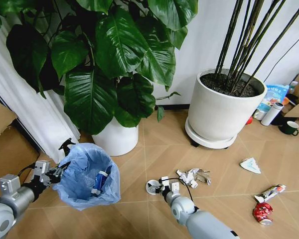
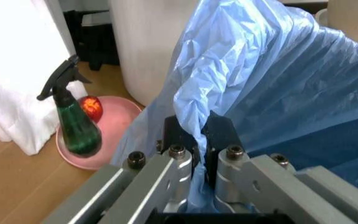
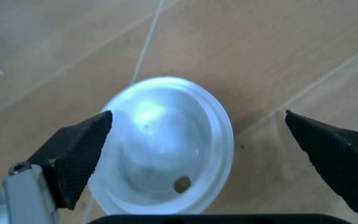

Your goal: Pick up the trash bin and place the garbage on the floor into it.

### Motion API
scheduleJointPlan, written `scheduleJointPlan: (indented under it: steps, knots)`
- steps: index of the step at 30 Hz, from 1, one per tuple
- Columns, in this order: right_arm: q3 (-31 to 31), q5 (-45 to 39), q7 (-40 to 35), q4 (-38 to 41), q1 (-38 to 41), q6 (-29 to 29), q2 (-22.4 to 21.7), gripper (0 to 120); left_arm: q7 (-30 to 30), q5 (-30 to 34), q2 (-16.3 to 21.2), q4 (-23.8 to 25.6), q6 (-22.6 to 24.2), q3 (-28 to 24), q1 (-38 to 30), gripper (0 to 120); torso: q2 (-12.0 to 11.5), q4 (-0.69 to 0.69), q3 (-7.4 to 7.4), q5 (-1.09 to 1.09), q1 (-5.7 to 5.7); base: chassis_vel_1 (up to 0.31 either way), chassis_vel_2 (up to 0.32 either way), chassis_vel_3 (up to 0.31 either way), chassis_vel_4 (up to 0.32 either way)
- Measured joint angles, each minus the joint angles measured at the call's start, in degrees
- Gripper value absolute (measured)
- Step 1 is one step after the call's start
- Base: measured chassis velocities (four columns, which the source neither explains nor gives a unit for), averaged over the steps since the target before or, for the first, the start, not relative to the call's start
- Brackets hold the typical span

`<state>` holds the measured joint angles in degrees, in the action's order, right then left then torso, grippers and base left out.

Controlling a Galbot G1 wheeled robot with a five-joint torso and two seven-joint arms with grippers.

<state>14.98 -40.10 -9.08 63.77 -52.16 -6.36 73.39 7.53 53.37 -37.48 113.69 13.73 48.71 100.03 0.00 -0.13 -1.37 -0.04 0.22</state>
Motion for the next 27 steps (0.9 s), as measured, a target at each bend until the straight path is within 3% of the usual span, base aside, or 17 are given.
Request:
scheduleJointPlan:
  steps: [14,27]
  knots:
    - [1.0,3.6,0.6,-6.3,2.7,1.3,2.2,98,0.3,0.4,0.3,-0.4,-0.1,-0.1,-0.7,0,0.0,0.00,0.01,-0.02,0.00,0.000,0.000,0.000,0.000]
    - [1.9,4.0,0.6,-6.2,2.9,1.4,2.3,56,0.3,0.7,0.4,-0.9,-0.1,-0.2,-1.2,0,0.0,-0.01,0.01,-0.01,0.00,0.000,0.000,0.000,0.000]
